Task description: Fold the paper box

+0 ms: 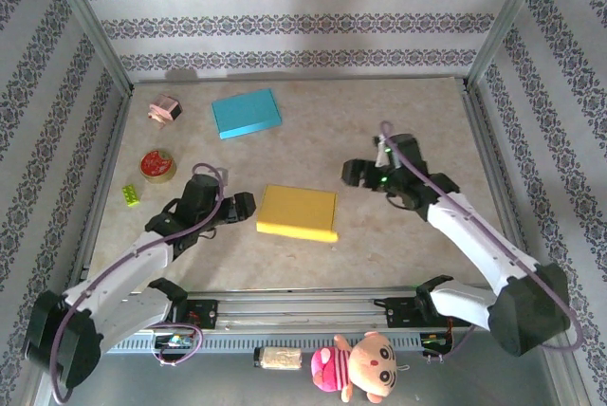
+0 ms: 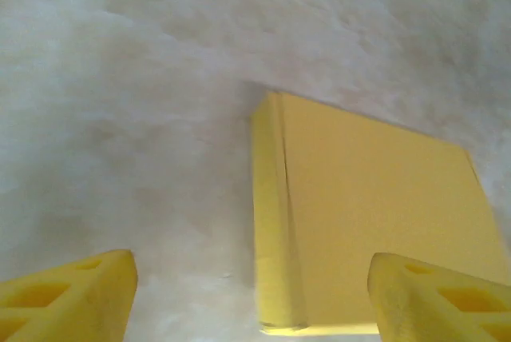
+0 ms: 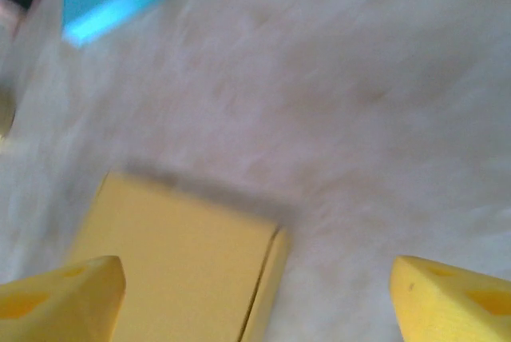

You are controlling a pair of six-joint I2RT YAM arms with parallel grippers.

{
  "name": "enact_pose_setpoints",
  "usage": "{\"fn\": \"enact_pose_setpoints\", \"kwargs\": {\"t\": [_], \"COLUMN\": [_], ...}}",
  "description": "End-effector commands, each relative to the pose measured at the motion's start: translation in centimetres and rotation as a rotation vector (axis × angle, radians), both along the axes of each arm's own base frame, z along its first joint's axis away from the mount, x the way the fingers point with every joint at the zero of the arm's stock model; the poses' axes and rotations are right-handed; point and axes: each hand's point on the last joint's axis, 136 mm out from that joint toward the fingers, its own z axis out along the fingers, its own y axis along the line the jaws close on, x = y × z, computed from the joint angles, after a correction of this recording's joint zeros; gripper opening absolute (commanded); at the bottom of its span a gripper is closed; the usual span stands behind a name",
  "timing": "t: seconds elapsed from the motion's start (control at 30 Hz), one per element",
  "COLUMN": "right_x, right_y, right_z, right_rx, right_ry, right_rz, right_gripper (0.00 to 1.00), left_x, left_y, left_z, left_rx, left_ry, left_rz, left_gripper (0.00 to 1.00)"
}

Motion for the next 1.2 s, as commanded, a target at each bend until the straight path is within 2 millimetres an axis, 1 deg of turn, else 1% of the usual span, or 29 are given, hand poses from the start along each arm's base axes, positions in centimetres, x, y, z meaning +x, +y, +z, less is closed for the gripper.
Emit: {"fn": "enact_pose_setpoints", "kwargs": {"t": [0.0,0.03,0.07,0.1,0.13,0.17,0.2,0.23,0.3,0.37,0.4,0.43,0.47,0.5,0.53,0.57,0.6,0.63,0.67,0.7,0.73,0.8,0.83,0.87,0.9,0.93,1.0,1.07,1.17], "right_x": [2.2,3.0,3.7,4.4,5.2,5.8,6.6,7.5,9.2,10.6,10.7,10.1,9.9,8.9,8.5,8.6,8.7,8.5,8.5,8.6,8.6,8.5,8.5,8.5,8.5,8.6,8.6,8.7,8.6], "right_y": [-5.9,-7.6,-9.0,-10.4,-11.9,-12.9,-14.0,-14.7,-14.8,-14.4,-14.2,-13.6,-13.0,-12.7,-12.8,-13.0,-13.0,-13.1,-13.1,-13.2,-13.0,-13.0,-13.0,-13.0,-13.1,-13.0,-13.1,-13.1,-13.2], "right_z": [0.2,-0.1,-0.5,-1.2,-2.0,-2.8,-3.8,-4.9,-6.3,-7.2,-7.3,-7.2,-6.7,-7.0,-7.6,-7.1,-7.2,-7.5,-7.4,-7.1,-7.1,-7.3,-7.2,-7.2,-7.2,-7.2,-7.3,-7.4,-7.3], "right_rx": [-0.164,-0.209,-0.248,-0.290,-0.330,-0.357,-0.382,-0.390,-0.408,-0.419,-0.413,-0.401,-0.374,-0.342,-0.343,-0.349,-0.351,-0.365,-0.368,-0.363,-0.361,-0.366,-0.365,-0.361,-0.362,-0.365,-0.367,-0.367,-0.373], "right_ry": [-0.151,-0.201,-0.240,-0.267,-0.276,-0.274,-0.258,-0.250,-0.294,-0.363,-0.350,-0.363,-0.434,-0.465,-0.487,-0.561,-0.544,-0.496,-0.514,-0.551,-0.545,-0.520,-0.532,-0.535,-0.531,-0.528,-0.526,-0.519,-0.522], "right_rz": [-0.138,-0.177,-0.208,-0.239,-0.275,-0.293,-0.312,-0.317,-0.292,-0.255,-0.242,-0.202,-0.182,-0.151,-0.156,-0.196,-0.202,-0.190,-0.194,-0.207,-0.203,-0.194,-0.196,-0.200,-0.199,-0.194,-0.197,-0.203,-0.207], "right_gripper": [0.95,0.96,0.96,0.97,0.97,0.97,0.97,0.97,0.97,0.98,0.97,0.98,0.98,0.98,0.98,0.98,0.98,0.98,0.98,0.98,0.98,0.98,0.98,0.98,0.98,0.98,0.98,0.98,0.98], "left_x": [1.2,1.8,2.2,2.7,3.2,3.6,4.1,4.5,5.4,6.2,6.6,7.2,7.6,8.2,8.9,9.8,10.9,12.0,13.2,13.1,12.7,13.2,12.6,12.5,12.8,12.8,12.3,12.6,13.3], "left_y": [5.1,6.7,8.0,9.5,11.0,12.2,13.5,14.3,15.2,15.4,15.5,15.2,14.8,14.8,14.9,15.0,14.8,14.5,14.2,14.2,14.5,14.5,15.3,15.4,15.2,14.5,12.8,11.7,11.3], "left_z": [2.5,4.0,5.0,5.8,6.0,5.7,5.1,4.5,3.0,1.6,0.9,0.7,0.6,0.9,1.1,1.2,-0.1,-1.6,-1.9,-2.5,-3.1,-2.3,-2.9,-2.9,-2.6,-2.3,-2.4,-2.2,-2.7], "left_rx": [0.239,0.303,0.363,0.434,0.491,0.523,0.533,0.537,0.554,0.581,0.582,0.565,0.539,0.497,0.459,0.429,0.375,0.368,0.358,0.356,0.369,0.362,0.375,0.384,0.385,0.373,0.356,0.336,0.329], "left_ry": [-0.186,-0.266,-0.328,-0.383,-0.416,-0.428,-0.423,-0.423,-0.446,-0.482,-0.481,-0.484,-0.494,-0.544,-0.595,-0.618,-0.569,-0.546,-0.595,-0.537,-0.445,-0.558,-0.492,-0.474,-0.520,-0.557,-0.558,-0.592,-0.535], "left_rz": [0.156,0.215,0.260,0.310,0.353,0.379,0.405,0.408,0.382,0.325,0.303,0.275,0.242,0.252,0.265,0.264,0.235,0.207,0.194,0.181,0.182,0.205,0.244,0.254,0.248,0.208,0.106,0.045,0.002], "left_gripper": [0.84,0.91,0.95,0.97,0.97,0.98,0.99,1.00,1.00,1.00,1.00,1.00,1.00,1.00,1.00,1.00,1.00,1.00,1.00,1.00,1.00,0.99,0.99,0.99,0.99,0.99,0.99,0.99,0.99]}}
